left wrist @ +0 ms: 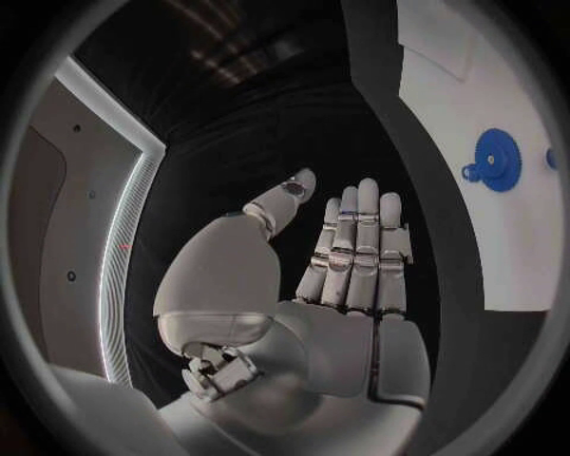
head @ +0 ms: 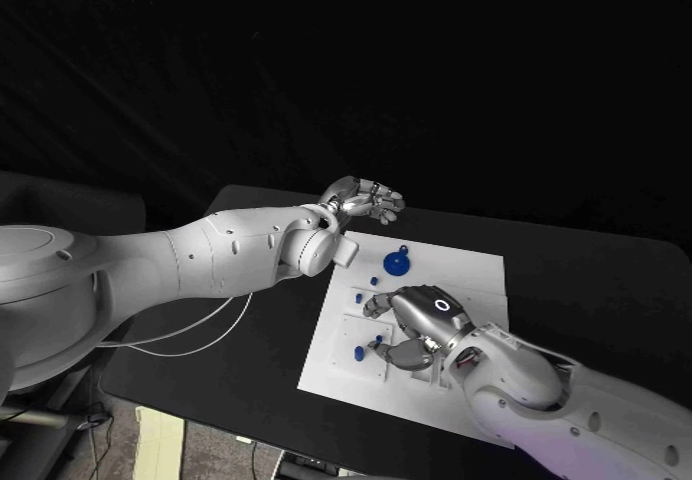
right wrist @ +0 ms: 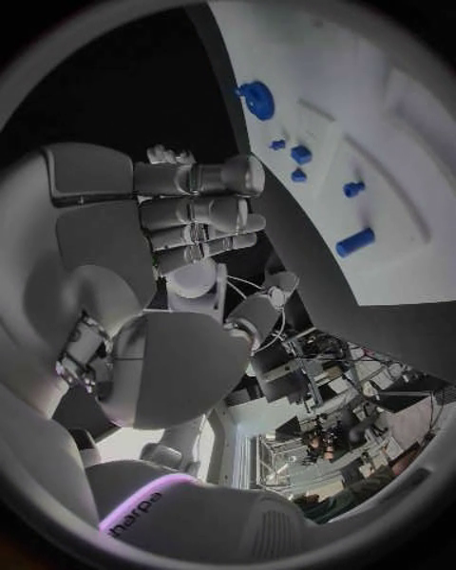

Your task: Assemble the parts on the task board

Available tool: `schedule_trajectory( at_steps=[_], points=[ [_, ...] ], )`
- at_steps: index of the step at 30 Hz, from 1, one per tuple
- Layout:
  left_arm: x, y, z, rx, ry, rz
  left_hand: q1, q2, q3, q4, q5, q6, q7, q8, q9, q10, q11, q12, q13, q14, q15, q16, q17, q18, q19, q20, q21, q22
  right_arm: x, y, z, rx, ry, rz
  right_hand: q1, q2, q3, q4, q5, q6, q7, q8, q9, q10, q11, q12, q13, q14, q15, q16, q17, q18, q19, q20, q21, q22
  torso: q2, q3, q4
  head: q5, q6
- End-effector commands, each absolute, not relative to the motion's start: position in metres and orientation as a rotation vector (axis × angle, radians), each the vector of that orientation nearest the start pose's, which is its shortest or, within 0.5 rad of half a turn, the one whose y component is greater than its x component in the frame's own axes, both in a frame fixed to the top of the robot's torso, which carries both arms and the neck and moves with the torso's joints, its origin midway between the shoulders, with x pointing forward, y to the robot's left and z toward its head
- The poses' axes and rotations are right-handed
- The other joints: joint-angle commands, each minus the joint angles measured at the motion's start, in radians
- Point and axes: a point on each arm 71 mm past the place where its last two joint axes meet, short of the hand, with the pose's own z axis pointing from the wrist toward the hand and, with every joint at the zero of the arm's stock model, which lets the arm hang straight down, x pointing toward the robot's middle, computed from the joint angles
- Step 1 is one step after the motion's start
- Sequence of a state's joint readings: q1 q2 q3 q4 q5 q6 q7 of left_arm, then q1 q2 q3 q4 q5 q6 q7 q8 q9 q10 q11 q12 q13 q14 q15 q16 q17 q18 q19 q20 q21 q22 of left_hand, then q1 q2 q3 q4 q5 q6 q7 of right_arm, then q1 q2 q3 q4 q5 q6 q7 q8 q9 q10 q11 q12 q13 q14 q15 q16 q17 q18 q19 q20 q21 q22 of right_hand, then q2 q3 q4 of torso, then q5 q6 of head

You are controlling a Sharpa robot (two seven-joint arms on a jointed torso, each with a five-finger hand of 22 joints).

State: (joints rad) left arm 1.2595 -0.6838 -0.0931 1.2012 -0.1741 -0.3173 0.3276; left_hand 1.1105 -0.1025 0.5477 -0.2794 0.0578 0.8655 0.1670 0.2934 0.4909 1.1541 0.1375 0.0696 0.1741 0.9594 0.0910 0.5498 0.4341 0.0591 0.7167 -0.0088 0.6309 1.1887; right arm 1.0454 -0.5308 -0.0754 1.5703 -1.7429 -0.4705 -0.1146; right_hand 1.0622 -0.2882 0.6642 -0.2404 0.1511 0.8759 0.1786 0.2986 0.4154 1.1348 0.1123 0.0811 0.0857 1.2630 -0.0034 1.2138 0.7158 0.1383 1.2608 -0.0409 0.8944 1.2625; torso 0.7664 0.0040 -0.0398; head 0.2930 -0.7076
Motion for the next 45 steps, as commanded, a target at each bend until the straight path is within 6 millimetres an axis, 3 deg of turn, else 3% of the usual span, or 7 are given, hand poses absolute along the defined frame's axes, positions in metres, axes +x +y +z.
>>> schedule_trajectory(
  at_steps=[1, 9, 16, 19, 23, 31, 45],
  points=[
    [0.550, 0.224, -0.183, -0.938, 1.452, -1.316, 0.001, 0.010, -0.001, 0.000, -0.003, -0.009, 0.002, 0.003, -0.001, -0.004, 0.001, 0.002, -0.001, 0.004, 0.005, -0.006, 0.002, 0.010, 0.006, 0.005, -0.004, 0.002, 0.413, -0.048, -0.220, -0.330, 1.530, 0.998, -0.019, 0.002, -0.019, 0.006, 0.008, 0.012, -0.005, 0.008, -0.001, 0.027, -0.008, 0.016, 0.003, 0.006, -0.007, 0.002, -0.001, 0.123, 0.005, 0.000, -0.004, 0.000, 0.000, 0.0015, 0.0001, -0.021, 0.014],
    [0.550, 0.230, -0.184, -0.947, 1.446, -1.312, -0.016, 0.004, -0.009, 0.008, -0.003, -0.008, 0.002, 0.005, -0.002, -0.003, 0.000, 0.002, -0.001, 0.006, 0.005, -0.011, 0.008, 0.009, 0.008, 0.005, -0.006, 0.004, 0.455, -0.126, -0.201, -0.077, 1.696, 0.908, -0.018, 0.040, -0.033, 0.022, -0.032, 0.050, -0.024, 0.031, 0.009, 0.152, -0.056, 0.092, 0.058, 0.016, -0.053, 0.012, 0.003, 0.123, 0.008, -0.005, 0.011, 0.013, -0.005, 0.0040, -0.0079, -0.094, 0.048],
    [0.550, 0.233, -0.188, -0.957, 1.445, -1.304, -0.021, 0.003, -0.012, 0.011, -0.003, -0.008, 0.002, 0.006, -0.002, -0.003, 0.000, 0.003, -0.001, 0.006, 0.005, -0.013, 0.011, 0.009, 0.008, 0.005, -0.007, 0.005, 0.470, -0.171, -0.198, 0.050, 1.852, 0.816, -0.059, 0.063, -0.069, 0.061, -0.037, 0.063, -0.068, 0.037, 0.021, 0.281, -0.114, 0.381, 0.301, 0.024, -0.104, 0.033, 0.028, 0.123, 0.031, -0.024, 0.026, 0.019, -0.014, 0.0108, -0.0169, -0.154, 0.049],
    [0.548, 0.233, -0.192, -0.964, 1.454, -1.307, -0.022, 0.003, -0.012, 0.011, -0.003, -0.009, 0.002, 0.006, -0.002, -0.003, 0.000, 0.003, -0.001, 0.006, 0.005, -0.013, 0.011, 0.009, 0.008, 0.005, -0.008, 0.005, 0.468, -0.181, -0.205, 0.088, 1.951, 0.770, -0.097, 0.071, -0.062, 0.107, -0.010, 0.060, -0.082, 0.028, 0.031, 0.097, -0.126, 0.804, 0.722, 0.036, -0.110, 0.080, 0.076, 0.123, 0.051, -0.039, 0.048, 0.031, -0.018, 0.0154, -0.0197, -0.184, 0.046],
    [0.547, 0.232, -0.196, -0.970, 1.461, -1.309, -0.024, 0.004, -0.013, 0.012, -0.003, -0.009, 0.003, 0.006, -0.002, -0.003, 0.000, 0.002, -0.001, 0.006, 0.005, -0.014, 0.012, 0.009, 0.008, 0.005, -0.008, 0.006, 0.465, -0.195, -0.216, 0.153, 2.075, 0.669, -0.122, 0.086, -0.046, 0.135, -0.037, 0.064, -0.072, 0.027, 0.042, 0.059, -0.121, 0.921, 0.849, 0.030, -0.114, 0.090, 0.099, 0.123, 0.045, -0.041, 0.065, 0.048, -0.023, 0.0215, -0.0236, -0.208, 0.034],
    [0.544, 0.234, -0.201, -0.979, 1.470, -1.307, -0.027, 0.005, -0.014, 0.014, -0.003, -0.009, 0.003, 0.006, -0.003, -0.003, 0.000, 0.002, -0.001, 0.006, 0.005, -0.016, 0.014, 0.009, 0.008, 0.005, -0.009, 0.007, 0.447, -0.212, -0.245, 0.257, 2.277, 0.536, -0.243, 0.116, -0.109, 0.159, 0.111, 0.077, -0.078, 0.042, 0.085, 0.044, -0.125, 1.034, 0.975, 0.022, -0.117, 0.136, 0.162, 0.123, 0.043, -0.042, 0.100, 0.066, -0.034, 0.0259, -0.0332, -0.223, -0.008],
    [0.538, 0.229, -0.208, -0.984, 1.493, -1.325, -0.042, 0.005, -0.019, 0.021, -0.004, -0.012, 0.004, 0.006, -0.004, -0.005, 0.001, 0.002, -0.002, 0.006, 0.006, -0.021, 0.019, 0.009, 0.008, 0.005, -0.012, 0.009, 0.429, -0.198, -0.277, 0.235, 2.373, 0.440, -0.306, 0.150, -0.132, 0.146, 0.065, 0.090, -0.084, 0.046, 0.113, 0.054, -0.130, 1.033, 0.992, 0.019, -0.122, 0.142, 0.189, 0.123, 0.033, -0.043, 0.118, 0.065, -0.046, 0.0239, -0.0414, -0.246, -0.030]
  ],
)
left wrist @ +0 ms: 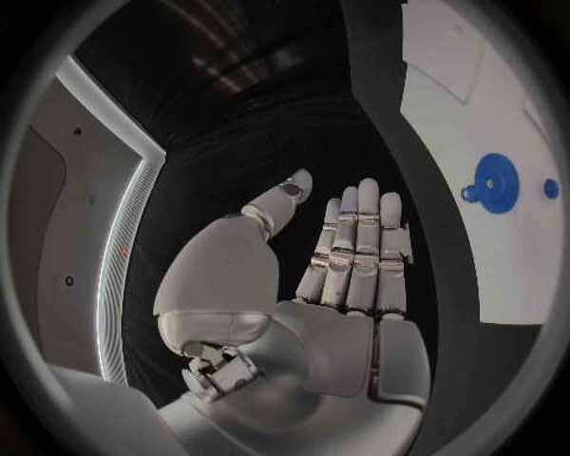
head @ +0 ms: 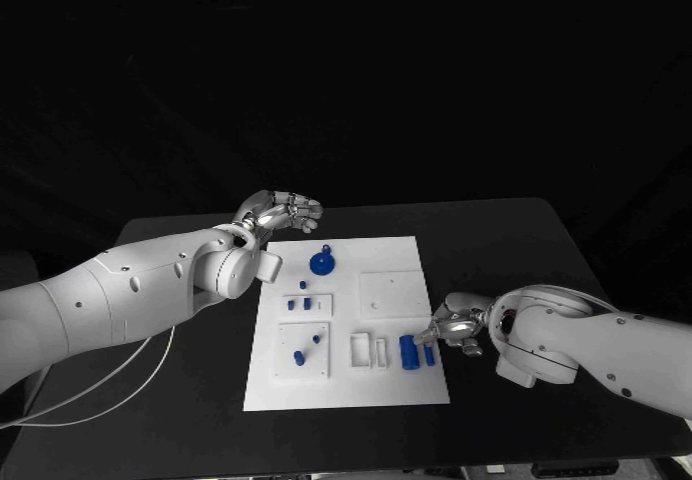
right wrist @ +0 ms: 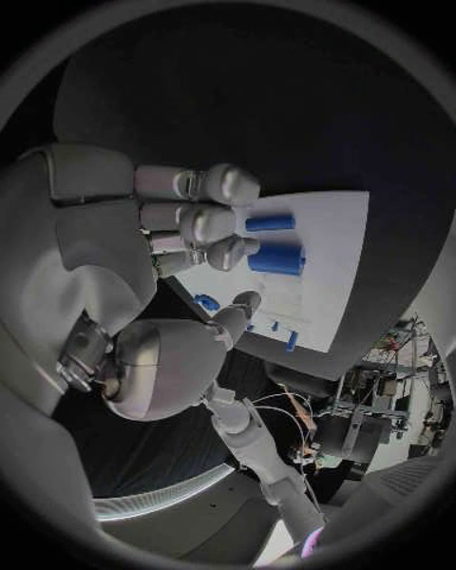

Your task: Assemble the parts on the task board

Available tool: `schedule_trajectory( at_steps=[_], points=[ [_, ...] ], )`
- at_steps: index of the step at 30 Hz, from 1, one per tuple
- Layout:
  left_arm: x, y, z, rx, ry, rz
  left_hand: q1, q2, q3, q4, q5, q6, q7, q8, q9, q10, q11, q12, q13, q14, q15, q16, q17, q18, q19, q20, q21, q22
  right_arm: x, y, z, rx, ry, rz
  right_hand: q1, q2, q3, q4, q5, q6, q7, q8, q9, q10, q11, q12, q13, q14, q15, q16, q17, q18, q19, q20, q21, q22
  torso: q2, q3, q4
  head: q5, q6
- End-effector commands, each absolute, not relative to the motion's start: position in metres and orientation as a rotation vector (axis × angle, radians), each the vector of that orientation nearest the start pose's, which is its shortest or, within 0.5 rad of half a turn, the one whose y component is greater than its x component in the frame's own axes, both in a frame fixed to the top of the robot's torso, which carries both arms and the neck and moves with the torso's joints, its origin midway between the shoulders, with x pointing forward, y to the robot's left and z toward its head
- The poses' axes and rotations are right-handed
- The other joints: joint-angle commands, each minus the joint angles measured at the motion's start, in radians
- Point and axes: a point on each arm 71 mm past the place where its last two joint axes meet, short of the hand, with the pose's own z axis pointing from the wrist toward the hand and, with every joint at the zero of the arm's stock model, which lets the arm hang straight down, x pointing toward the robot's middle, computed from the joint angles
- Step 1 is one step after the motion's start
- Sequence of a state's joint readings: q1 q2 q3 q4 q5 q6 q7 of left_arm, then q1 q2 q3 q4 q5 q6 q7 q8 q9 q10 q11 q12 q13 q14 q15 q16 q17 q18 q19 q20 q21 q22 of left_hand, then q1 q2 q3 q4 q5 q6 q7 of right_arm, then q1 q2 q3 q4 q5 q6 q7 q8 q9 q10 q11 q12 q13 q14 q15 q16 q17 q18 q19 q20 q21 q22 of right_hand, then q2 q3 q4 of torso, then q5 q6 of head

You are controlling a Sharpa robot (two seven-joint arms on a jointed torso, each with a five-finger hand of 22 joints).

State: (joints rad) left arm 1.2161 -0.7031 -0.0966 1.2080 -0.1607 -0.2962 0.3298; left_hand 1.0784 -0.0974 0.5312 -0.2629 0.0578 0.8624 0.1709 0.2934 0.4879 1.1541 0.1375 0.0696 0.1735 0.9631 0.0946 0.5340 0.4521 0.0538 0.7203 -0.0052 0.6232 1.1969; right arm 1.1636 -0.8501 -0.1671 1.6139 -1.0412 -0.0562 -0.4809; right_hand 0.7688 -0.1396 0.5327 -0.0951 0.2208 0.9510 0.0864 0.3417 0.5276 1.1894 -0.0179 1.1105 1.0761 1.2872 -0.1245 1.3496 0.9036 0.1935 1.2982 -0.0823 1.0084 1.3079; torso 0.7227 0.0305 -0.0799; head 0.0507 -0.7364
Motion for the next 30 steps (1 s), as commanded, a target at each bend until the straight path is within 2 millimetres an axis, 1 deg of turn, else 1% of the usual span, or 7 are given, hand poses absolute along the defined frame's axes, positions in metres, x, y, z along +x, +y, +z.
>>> schedule_trajectory(
  at_steps=[1, 4, 5, 9, 11, 20, 30],
  points=[
    [0.538, 0.229, -0.208, -0.984, 1.494, -1.326, -0.015, 0.000, -0.005, 0.007, -0.004, -0.009, 0.000, 0.006, -0.001, -0.005, 0.001, 0.002, -0.002, 0.003, 0.002, -0.007, 0.003, 0.015, 0.004, 0.002, -0.005, 0.002, 0.429, -0.196, -0.277, 0.225, 2.370, 0.435, -0.015, 0.001, 0.000, 0.000, -0.008, 0.014, 0.008, 0.002, 0.002, 0.001, 0.000, 0.003, 0.002, -0.005, 0.000, 0.007, 0.002, 0.068, -0.004, -0.002, 0.005, 0.019, -0.003, -0.0032, -0.0014, -0.005, -0.002],
    [0.537, 0.227, -0.209, -0.983, 1.498, -1.331, -0.027, -0.005, -0.013, 0.010, -0.008, -0.010, 0.000, 0.007, -0.001, -0.006, 0.001, 0.002, -0.002, 0.003, 0.002, -0.010, 0.007, 0.015, 0.003, 0.002, -0.006, 0.004, 0.431, -0.194, -0.278, 0.221, 2.370, 0.428, -0.022, 0.000, 0.001, 0.001, -0.014, 0.011, 0.009, -0.002, 0.003, 0.004, 0.001, 0.004, 0.004, -0.004, 0.000, 0.008, 0.006, 0.068, -0.003, -0.003, 0.010, 0.020, -0.002, -0.0038, -0.0006, -0.007, -0.001],
    [0.537, 0.227, -0.209, -0.984, 1.499, -1.332, -0.029, -0.006, -0.014, 0.011, -0.008, -0.010, 0.000, 0.007, -0.001, -0.006, 0.002, 0.002, -0.002, 0.003, 0.002, -0.010, 0.008, 0.015, 0.003, 0.002, -0.007, 0.005, 0.431, -0.193, -0.279, 0.224, 2.365, 0.428, -0.028, -0.001, 0.002, 0.003, -0.026, 0.010, 0.010, -0.004, 0.004, 0.006, 0.001, 0.003, 0.005, -0.004, 0.001, 0.009, 0.009, 0.068, -0.003, -0.003, 0.013, 0.020, -0.001, -0.0045, 0.0005, -0.009, -0.002],
    [0.537, 0.226, -0.208, -0.983, 1.501, -1.335, -0.033, -0.007, -0.017, 0.013, -0.008, -0.011, 0.000, 0.007, -0.001, -0.006, 0.002, 0.002, -0.002, 0.003, 0.003, -0.011, 0.009, 0.015, 0.003, 0.002, -0.007, 0.006, 0.430, -0.191, -0.283, 0.221, 2.369, 0.428, -0.032, -0.001, 0.005, 0.004, -0.032, 0.010, 0.010, -0.005, 0.005, 0.007, 0.002, 0.003, 0.006, -0.004, 0.001, 0.009, 0.011, 0.068, -0.004, -0.004, 0.015, 0.019, -0.001, -0.0055, -0.0001, -0.009, -0.002],
    [0.536, 0.226, -0.208, -0.983, 1.502, -1.336, -0.034, -0.007, -0.018, 0.013, -0.008, -0.011, 0.000, 0.007, -0.001, -0.006, 0.002, 0.002, -0.002, 0.003, 0.003, -0.011, 0.010, 0.015, 0.003, 0.002, -0.008, 0.006, 0.430, -0.189, -0.285, 0.213, 2.372, 0.425, -0.034, -0.001, 0.006, 0.005, -0.035, 0.010, 0.010, -0.006, 0.006, 0.008, 0.002, 0.002, 0.006, -0.004, 0.001, 0.009, 0.012, 0.068, -0.004, -0.004, 0.016, 0.019, -0.001, -0.0056, -0.0002, -0.006, -0.006],
    [0.536, 0.225, -0.208, -0.982, 1.506, -1.341, -0.037, -0.008, -0.019, 0.015, -0.008, -0.012, 0.001, 0.007, -0.001, -0.007, 0.002, 0.002, -0.003, 0.002, 0.003, -0.012, 0.012, 0.016, 0.003, 0.002, -0.008, 0.007, 0.430, -0.183, -0.295, 0.215, 2.363, 0.421, -0.036, -0.003, 0.011, 0.003, -0.040, 0.008, 0.011, -0.009, 0.007, 0.008, 0.002, 0.001, 0.007, -0.003, 0.002, 0.008, 0.015, 0.068, -0.005, -0.005, 0.018, 0.019, -0.001, -0.0043, -0.0021, 0.008, -0.008],
    [0.536, 0.224, -0.208, -0.981, 1.508, -1.344, -0.038, -0.008, -0.020, 0.015, -0.008, -0.013, 0.001, 0.008, -0.001, -0.007, 0.002, 0.001, -0.003, 0.002, 0.003, -0.013, 0.013, 0.016, 0.003, 0.002, -0.009, 0.007, 0.433, -0.173, -0.301, 0.194, 2.342, 0.415, -0.032, -0.002, 0.018, -0.002, -0.044, 0.009, 0.011, -0.011, 0.010, 0.009, 0.002, 0.000, 0.009, -0.003, 0.002, 0.007, 0.017, 0.068, -0.005, -0.006, 0.021, 0.018, 0.000, -0.0055, -0.0026, 0.015, -0.010]
  ],
)
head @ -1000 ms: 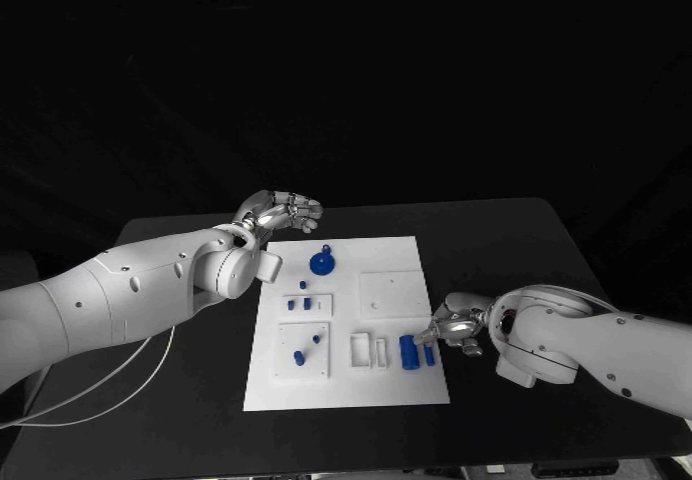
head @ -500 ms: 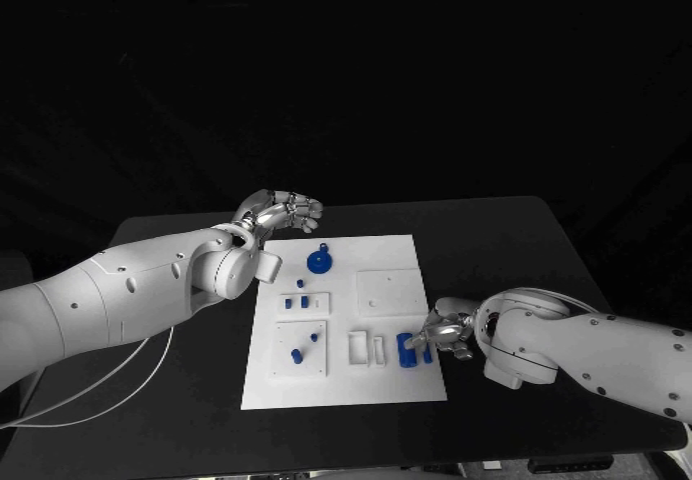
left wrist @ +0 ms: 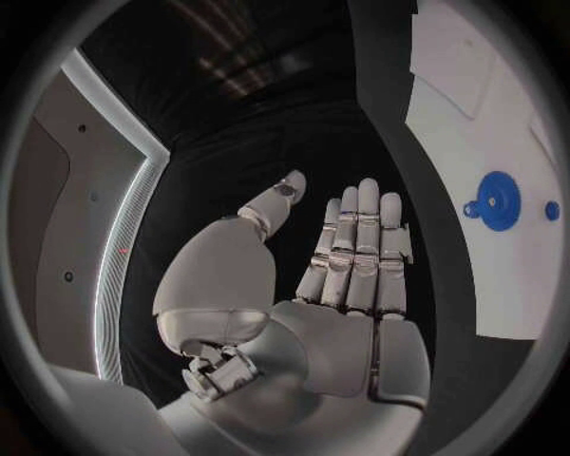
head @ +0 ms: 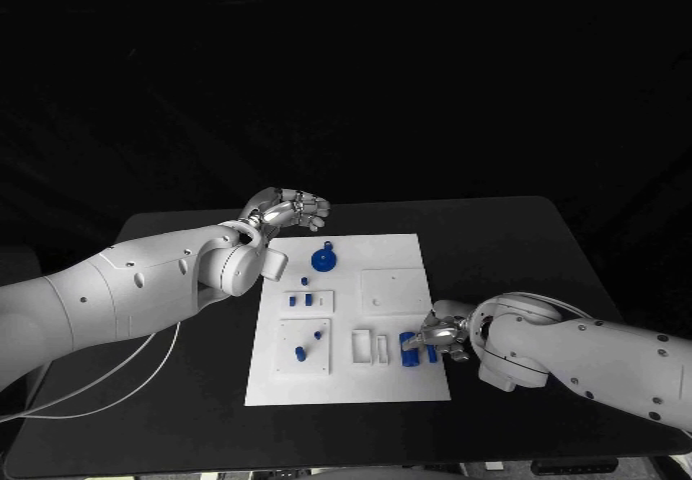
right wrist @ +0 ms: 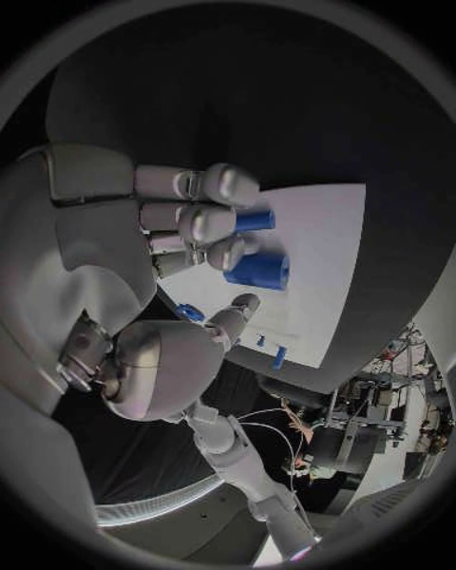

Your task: Assemble the parts on the task board

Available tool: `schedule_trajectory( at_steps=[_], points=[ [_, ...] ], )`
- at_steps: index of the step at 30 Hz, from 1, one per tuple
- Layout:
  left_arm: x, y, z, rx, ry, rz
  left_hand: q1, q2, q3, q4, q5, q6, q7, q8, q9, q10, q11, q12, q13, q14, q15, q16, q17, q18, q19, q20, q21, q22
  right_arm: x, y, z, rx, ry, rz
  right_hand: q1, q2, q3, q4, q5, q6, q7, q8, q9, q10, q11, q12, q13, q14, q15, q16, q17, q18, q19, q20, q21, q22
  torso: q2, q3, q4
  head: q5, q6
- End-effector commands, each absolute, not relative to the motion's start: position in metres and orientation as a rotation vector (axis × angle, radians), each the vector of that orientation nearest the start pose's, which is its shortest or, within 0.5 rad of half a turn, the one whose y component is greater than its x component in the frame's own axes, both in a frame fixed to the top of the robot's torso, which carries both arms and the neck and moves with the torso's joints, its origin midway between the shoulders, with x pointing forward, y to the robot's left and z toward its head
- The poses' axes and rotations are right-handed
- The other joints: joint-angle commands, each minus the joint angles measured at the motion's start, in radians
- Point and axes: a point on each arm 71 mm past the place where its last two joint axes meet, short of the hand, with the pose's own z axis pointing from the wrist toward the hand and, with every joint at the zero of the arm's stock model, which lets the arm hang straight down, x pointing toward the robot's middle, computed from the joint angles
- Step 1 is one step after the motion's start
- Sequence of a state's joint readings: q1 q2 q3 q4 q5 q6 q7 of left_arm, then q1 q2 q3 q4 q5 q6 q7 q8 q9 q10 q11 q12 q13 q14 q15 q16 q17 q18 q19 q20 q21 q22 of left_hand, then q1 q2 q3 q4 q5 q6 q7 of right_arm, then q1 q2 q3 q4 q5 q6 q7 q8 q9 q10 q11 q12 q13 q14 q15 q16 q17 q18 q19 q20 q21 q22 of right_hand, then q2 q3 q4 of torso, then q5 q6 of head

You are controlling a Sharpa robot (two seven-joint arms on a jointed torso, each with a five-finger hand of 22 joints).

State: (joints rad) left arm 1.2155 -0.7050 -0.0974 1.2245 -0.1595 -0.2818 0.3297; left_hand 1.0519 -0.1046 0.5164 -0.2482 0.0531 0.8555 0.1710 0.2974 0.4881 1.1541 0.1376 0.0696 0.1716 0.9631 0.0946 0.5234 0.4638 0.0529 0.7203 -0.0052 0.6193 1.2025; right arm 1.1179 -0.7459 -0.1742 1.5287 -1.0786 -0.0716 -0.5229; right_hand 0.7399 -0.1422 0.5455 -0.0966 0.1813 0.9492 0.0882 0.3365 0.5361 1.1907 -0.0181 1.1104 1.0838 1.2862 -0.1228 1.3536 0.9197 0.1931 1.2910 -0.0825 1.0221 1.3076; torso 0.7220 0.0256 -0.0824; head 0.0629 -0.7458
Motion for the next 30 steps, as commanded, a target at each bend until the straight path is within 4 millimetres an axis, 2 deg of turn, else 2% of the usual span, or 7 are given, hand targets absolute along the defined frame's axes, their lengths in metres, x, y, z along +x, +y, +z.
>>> schedule_trajectory(
  at_steps=[1, 8, 17, 20, 25, 30],
  points=[
    [0.536, 0.224, -0.208, -0.981, 1.509, -1.345, -0.012, 0.000, -0.005, 0.000, -0.004, -0.006, 0.000, 0.004, -0.001, -0.007, 0.002, 0.001, -0.001, 0.002, 0.003, -0.003, 0.001, 0.017, 0.003, 0.002, -0.005, 0.002, 0.433, -0.171, -0.303, 0.196, 2.340, 0.414, -0.003, 0.001, 0.006, -0.001, -0.005, 0.011, 0.009, -0.006, 0.001, 0.008, 0.002, 0.000, 0.001, -0.002, 0.000, 0.003, 0.002, 0.069, 0.002, -0.006, 0.007, 0.018, 0.000, -0.0009, 0.0004, 0.002, -0.001],
    [0.536, 0.224, -0.209, -0.983, 1.508, -1.341, -0.012, -0.001, -0.006, 0.000, -0.004, -0.007, 0.001, 0.004, -0.001, -0.008, 0.002, 0.001, -0.001, 0.001, 0.003, -0.004, 0.002, 0.017, 0.002, 0.002, -0.006, 0.002, 0.431, -0.160, -0.312, 0.180, 2.333, 0.412, -0.002, -0.001, 0.011, -0.006, -0.006, 0.008, 0.010, -0.009, 0.002, 0.008, 0.003, -0.001, 0.003, -0.002, 0.000, 0.001, 0.003, 0.069, 0.002, -0.007, 0.009, 0.018, 0.000, -0.0014, -0.0008, 0.003, -0.001],
    [0.536, 0.222, -0.208, -0.982, 1.511, -1.345, -0.012, -0.001, -0.006, 0.000, -0.004, -0.008, 0.001, 0.004, -0.001, -0.008, 0.002, 0.001, -0.001, 0.000, 0.003, -0.005, 0.003, 0.017, 0.001, 0.003, -0.007, 0.002, 0.430, -0.147, -0.322, 0.175, 2.344, 0.422, 0.001, 0.003, 0.016, -0.013, -0.013, 0.008, 0.010, -0.011, 0.004, 0.008, 0.004, -0.002, 0.004, -0.001, 0.001, -0.001, 0.005, 0.069, 0.003, -0.008, 0.010, 0.016, 0.000, -0.0022, 0.0012, 0.003, -0.001],
    [0.536, 0.222, -0.209, -0.982, 1.510, -1.343, -0.012, -0.001, -0.006, 0.000, -0.004, -0.008, 0.001, 0.004, -0.001, -0.008, 0.002, 0.001, -0.001, -0.001, 0.003, -0.006, 0.003, 0.018, 0.001, 0.003, -0.007, 0.003, 0.429, -0.145, -0.323, 0.175, 2.352, 0.430, 0.002, 0.005, 0.018, -0.017, -0.012, 0.009, 0.010, -0.012, 0.005, 0.008, 0.004, -0.002, 0.005, -0.001, 0.001, -0.002, 0.006, 0.069, 0.003, -0.009, 0.011, 0.016, 0.000, -0.0023, -0.0007, 0.007, 0.000],
    [0.536, 0.221, -0.208, -0.982, 1.511, -1.345, -0.012, -0.001, -0.005, 0.000, -0.004, -0.008, 0.001, 0.004, -0.001, -0.008, 0.002, 0.001, -0.001, -0.001, 0.004, -0.006, 0.004, 0.018, 0.001, 0.003, -0.008, 0.003, 0.427, -0.143, -0.323, 0.190, 2.368, 0.443, 0.006, 0.008, 0.021, -0.025, -0.010, 0.011, 0.010, -0.013, 0.006, 0.009, 0.003, -0.003, 0.006, 0.000, 0.001, -0.003, 0.007, 0.069, 0.004, -0.009, 0.012, 0.015, 0.000, -0.0042, 0.0000, 0.008, -0.002],
    [0.536, 0.221, -0.208, -0.982, 1.511, -1.345, -0.011, -0.001, -0.005, 0.000, -0.004, -0.008, 0.001, 0.004, -0.001, -0.009, 0.002, 0.001, -0.001, -0.001, 0.004, -0.007, 0.004, 0.018, 0.001, 0.003, -0.008, 0.003, 0.425, -0.141, -0.323, 0.208, 2.383, 0.458, 0.007, 0.009, 0.024, -0.036, -0.003, 0.012, 0.010, -0.015, 0.008, 0.010, 0.003, -0.003, 0.007, 0.001, 0.001, -0.004, 0.009, 0.069, 0.004, -0.009, 0.014, 0.015, 0.000, -0.0034, -0.0004, 0.010, -0.004]
  ],
)
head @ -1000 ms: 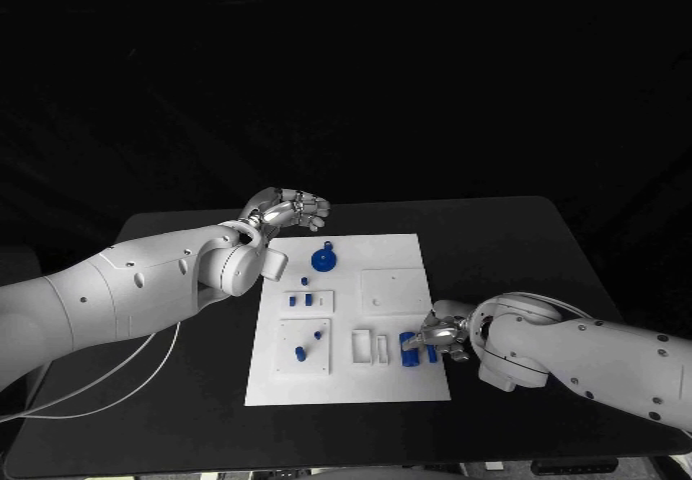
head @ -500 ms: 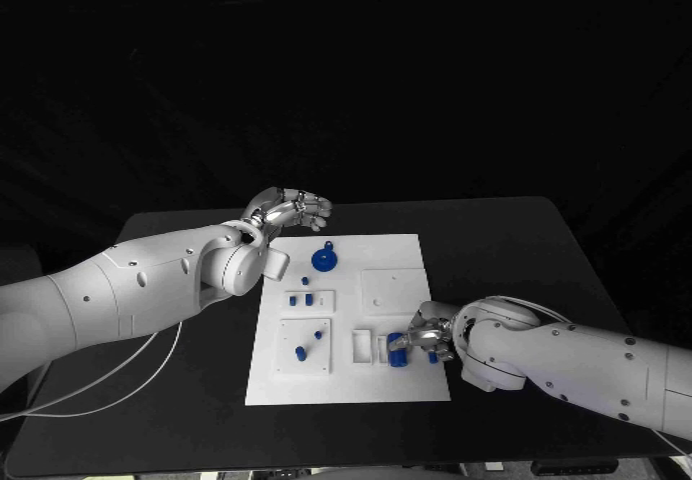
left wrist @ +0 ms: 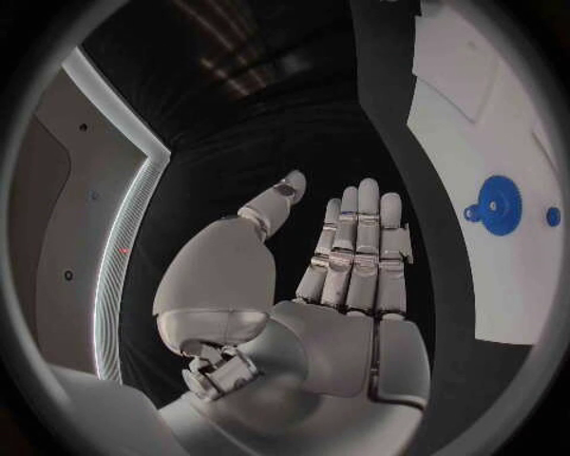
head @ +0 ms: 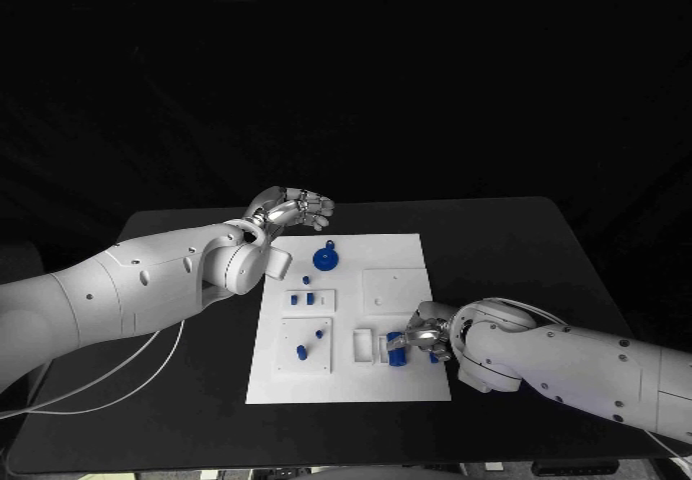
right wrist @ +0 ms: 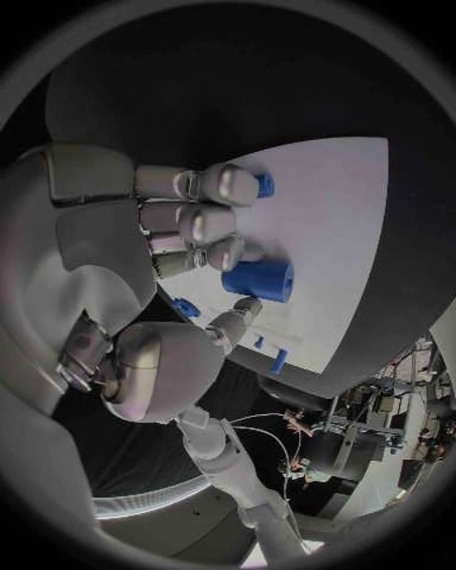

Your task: Assemble the parts on the task board

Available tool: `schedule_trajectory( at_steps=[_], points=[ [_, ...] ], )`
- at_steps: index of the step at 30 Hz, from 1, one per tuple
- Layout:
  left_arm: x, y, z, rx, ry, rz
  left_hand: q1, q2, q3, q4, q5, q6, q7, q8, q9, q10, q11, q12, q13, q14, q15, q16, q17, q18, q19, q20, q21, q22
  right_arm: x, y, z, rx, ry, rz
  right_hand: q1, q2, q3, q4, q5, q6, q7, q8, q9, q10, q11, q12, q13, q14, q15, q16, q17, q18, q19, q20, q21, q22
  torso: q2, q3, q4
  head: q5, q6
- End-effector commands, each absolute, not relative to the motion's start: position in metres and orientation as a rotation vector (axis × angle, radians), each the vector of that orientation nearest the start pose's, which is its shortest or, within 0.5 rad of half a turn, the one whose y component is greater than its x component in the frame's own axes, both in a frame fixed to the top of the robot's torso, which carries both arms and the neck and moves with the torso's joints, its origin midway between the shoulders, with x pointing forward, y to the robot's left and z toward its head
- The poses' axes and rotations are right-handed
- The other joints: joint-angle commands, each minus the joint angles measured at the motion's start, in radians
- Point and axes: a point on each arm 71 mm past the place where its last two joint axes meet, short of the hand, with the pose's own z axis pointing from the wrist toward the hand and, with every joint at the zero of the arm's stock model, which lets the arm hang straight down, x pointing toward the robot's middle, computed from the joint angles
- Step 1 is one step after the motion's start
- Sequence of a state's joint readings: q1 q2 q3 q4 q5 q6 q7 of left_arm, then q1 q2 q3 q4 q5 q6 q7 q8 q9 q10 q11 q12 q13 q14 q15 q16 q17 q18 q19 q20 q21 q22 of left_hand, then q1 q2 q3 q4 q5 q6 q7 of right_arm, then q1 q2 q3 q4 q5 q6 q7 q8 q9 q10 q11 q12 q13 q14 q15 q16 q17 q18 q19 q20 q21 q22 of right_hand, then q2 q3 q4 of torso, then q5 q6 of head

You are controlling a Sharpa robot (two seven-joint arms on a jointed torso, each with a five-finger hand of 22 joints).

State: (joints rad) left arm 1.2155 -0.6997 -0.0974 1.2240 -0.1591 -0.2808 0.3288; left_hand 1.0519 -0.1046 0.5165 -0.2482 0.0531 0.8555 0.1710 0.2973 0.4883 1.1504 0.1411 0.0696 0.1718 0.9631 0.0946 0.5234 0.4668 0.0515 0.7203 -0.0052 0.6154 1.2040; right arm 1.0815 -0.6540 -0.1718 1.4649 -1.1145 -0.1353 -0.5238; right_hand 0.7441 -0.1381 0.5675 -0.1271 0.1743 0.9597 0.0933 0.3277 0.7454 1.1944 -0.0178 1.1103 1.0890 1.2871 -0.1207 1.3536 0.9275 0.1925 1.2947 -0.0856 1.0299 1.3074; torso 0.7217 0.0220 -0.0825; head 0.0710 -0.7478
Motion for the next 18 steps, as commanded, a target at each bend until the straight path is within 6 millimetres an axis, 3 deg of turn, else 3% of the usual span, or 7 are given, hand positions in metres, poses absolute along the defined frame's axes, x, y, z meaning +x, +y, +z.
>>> schedule_trajectory(
  at_steps=[1, 8, 10, 18],
  points=[
    [0.5360, 0.2212, -0.2085, -0.982, 1.512, -1.345, -0.011, -0.001, -0.005, 0.000, -0.004, -0.008, 0.001, 0.004, -0.001, -0.005, -0.001, 0.001, -0.002, -0.001, 0.004, -0.007, 0.001, 0.019, 0.001, 0.003, -0.004, 0.001, 0.4251, -0.1405, -0.3232, 0.213, 2.382, 0.460, 0.003, 0.004, 0.002, -0.007, 0.004, 0.001, 0.005, -0.006, -0.201, 0.006, 0.003, -0.003, 0.002, 0.000, -0.001, -0.004, 0.001, 0.069, 0.000, -0.006, 0.006, 0.015, 0.000, -0.0002, 0.0001, 0.002, -0.002],
    [0.5360, 0.2211, -0.2085, -0.983, 1.513, -1.344, -0.011, -0.001, -0.005, -0.001, -0.004, -0.009, 0.001, 0.004, -0.001, -0.005, -0.001, 0.001, -0.002, -0.001, 0.004, -0.007, 0.002, 0.019, 0.001, 0.003, -0.004, 0.002, 0.4248, -0.1443, -0.3237, 0.274, 2.391, 0.467, 0.008, 0.013, 0.008, -0.022, 0.015, 0.006, 0.004, -0.007, -0.198, 0.007, 0.003, -0.004, 0.003, 0.001, -0.002, -0.005, 0.004, 0.069, 0.000, -0.005, 0.008, 0.014, 0.000, -0.0002, -0.0008, 0.004, -0.003],
    [0.5359, 0.2214, -0.2085, -0.983, 1.513, -1.344, -0.011, -0.001, -0.005, -0.001, -0.004, -0.009, 0.001, 0.004, -0.001, -0.005, -0.001, 0.001, -0.002, -0.001, 0.004, -0.007, 0.002, 0.019, 0.001, 0.003, -0.004, 0.002, 0.4234, -0.1449, -0.3240, 0.300, 2.404, 0.479, 0.032, -0.008, 0.066, -0.014, -0.043, 0.013, 0.001, -0.008, -0.196, 0.009, 0.001, -0.007, 0.004, 0.003, -0.002, -0.009, 0.006, 0.069, 0.002, -0.006, 0.006, 0.010, 0.000, -0.0004, -0.0004, 0.004, -0.004],
    [0.5361, 0.2220, -0.2085, -0.984, 1.512, -1.342, -0.011, -0.001, -0.005, -0.001, -0.004, -0.009, 0.001, 0.004, -0.001, -0.005, -0.001, 0.001, -0.002, -0.001, 0.004, -0.008, 0.003, 0.019, 0.001, 0.003, -0.005, 0.002, 0.4194, -0.1428, -0.3222, 0.312, 2.419, 0.494, 0.020, -0.029, 0.080, -0.012, -0.021, 0.015, 0.004, -0.013, -0.193, 0.012, 0.002, -0.009, 0.006, 0.006, -0.002, -0.011, 0.011, 0.069, 0.006, -0.002, 0.012, 0.011, 0.000, 0.0011, -0.0015, 0.008, -0.005]
  ],
)
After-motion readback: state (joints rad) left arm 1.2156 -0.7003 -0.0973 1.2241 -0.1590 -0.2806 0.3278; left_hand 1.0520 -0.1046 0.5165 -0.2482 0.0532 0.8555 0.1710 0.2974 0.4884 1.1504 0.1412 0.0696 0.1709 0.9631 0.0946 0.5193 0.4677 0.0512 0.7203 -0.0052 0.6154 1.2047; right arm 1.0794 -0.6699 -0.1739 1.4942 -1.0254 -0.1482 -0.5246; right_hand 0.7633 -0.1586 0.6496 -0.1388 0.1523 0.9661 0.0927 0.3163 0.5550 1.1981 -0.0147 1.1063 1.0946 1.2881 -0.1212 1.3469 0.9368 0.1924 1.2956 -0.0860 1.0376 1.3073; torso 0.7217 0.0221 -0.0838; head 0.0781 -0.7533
